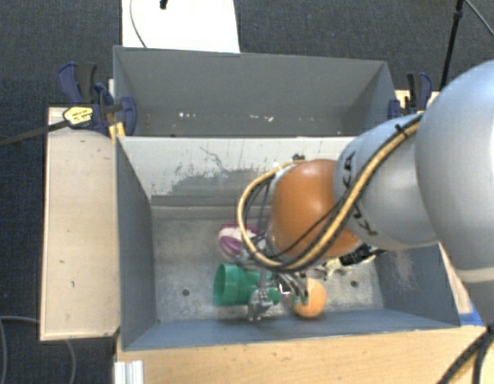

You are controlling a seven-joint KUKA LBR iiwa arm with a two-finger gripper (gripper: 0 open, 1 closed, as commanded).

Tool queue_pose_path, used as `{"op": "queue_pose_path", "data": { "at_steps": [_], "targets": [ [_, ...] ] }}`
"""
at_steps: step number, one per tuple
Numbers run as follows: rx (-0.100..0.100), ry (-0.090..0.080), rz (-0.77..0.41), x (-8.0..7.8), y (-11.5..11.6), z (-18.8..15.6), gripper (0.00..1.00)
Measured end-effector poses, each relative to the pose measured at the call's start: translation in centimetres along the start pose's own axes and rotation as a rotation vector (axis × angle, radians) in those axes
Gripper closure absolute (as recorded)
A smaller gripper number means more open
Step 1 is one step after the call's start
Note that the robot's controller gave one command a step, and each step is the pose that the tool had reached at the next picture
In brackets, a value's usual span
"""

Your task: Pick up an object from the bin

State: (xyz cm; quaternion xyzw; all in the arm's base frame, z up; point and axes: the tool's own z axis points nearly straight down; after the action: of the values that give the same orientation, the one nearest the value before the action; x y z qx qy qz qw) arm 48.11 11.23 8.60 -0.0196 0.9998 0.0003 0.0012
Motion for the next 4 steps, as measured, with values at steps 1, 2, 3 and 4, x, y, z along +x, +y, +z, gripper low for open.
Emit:
{"op": "queue_pose_path", "data": {
  "at_steps": [1,2,3,4],
  "targets": [
    [-0.003,0.002,0.113,0.2,-0.4,1.1,1.0],
    [-0.003,0.002,0.113,0.2,-0.4,1.1,1.0],
    [-0.002,0.002,0.114,0.3,-0.5,0.7,1.0],
    [0.0,0.003,0.115,0.4,-0.6,-0.5,1.0]
  ]
}}
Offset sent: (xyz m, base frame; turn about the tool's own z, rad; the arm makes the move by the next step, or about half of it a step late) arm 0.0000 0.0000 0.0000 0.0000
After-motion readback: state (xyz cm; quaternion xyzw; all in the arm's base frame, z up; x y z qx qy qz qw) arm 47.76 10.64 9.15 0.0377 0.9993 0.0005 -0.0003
